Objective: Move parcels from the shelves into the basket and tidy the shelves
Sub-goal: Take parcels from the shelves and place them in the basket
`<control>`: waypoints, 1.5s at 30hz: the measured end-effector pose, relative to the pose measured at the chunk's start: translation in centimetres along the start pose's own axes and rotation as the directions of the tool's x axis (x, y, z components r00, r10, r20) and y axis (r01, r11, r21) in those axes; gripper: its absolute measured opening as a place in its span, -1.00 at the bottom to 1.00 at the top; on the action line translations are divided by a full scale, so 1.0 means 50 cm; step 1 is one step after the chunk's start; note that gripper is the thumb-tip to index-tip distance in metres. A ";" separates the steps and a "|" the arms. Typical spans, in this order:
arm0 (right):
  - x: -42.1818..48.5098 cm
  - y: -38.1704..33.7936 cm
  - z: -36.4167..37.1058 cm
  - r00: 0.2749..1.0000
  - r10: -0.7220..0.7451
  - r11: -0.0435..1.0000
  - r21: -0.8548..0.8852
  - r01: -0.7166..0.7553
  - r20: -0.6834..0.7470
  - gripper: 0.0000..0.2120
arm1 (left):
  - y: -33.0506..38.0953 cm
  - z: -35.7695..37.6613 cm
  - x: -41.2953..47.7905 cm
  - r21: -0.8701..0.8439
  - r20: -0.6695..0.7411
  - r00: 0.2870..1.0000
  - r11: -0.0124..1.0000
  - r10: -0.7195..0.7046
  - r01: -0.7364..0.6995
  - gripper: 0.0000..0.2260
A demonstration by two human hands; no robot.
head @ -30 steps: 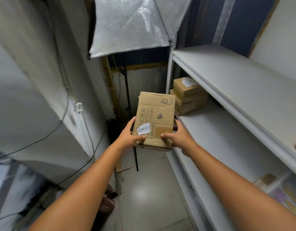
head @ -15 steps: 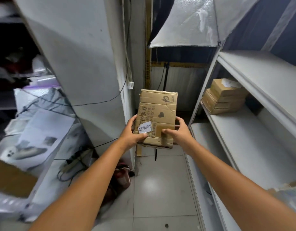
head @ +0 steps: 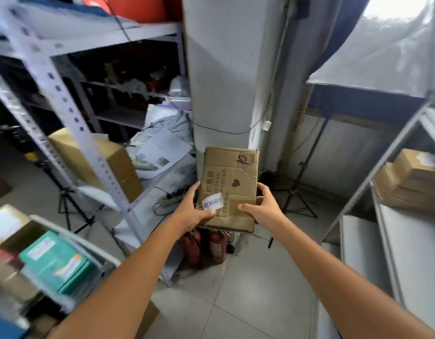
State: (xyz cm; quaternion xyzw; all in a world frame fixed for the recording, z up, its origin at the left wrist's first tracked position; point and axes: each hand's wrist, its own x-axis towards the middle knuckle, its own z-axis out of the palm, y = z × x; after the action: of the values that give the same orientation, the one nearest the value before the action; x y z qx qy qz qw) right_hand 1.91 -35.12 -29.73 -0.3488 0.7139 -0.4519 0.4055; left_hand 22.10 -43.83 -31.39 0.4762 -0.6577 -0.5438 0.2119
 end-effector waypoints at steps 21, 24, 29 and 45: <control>-0.263 -0.078 0.536 0.727 -0.128 0.955 -0.114 0.274 0.675 -0.28 | -0.248 -0.347 -0.557 -0.219 -0.558 0.770 0.950 -0.311 0.225 -0.11; -0.279 -0.094 0.634 0.697 -0.134 0.944 -0.123 0.306 0.705 -0.26 | -0.284 -0.412 -0.597 -0.267 -0.578 0.740 0.937 -0.343 0.226 -0.10; -0.291 -0.126 0.776 0.661 -0.155 0.923 -0.130 0.361 0.734 -0.28 | -0.349 -0.524 -0.627 -0.315 -0.601 0.706 0.923 -0.375 0.222 -0.09; -0.173 -0.231 1.130 0.597 -0.190 0.897 -0.109 0.428 0.780 -0.38 | -0.455 -0.813 -0.546 -0.388 -0.684 0.609 0.908 -0.401 0.162 -0.08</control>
State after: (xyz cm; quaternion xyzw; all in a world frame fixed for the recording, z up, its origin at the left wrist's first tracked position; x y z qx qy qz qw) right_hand 57.66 -52.11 -31.58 -0.6780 0.4659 -0.2224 0.5233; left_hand 75.96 -40.30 -32.78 0.7196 -0.3404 -0.4140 0.4415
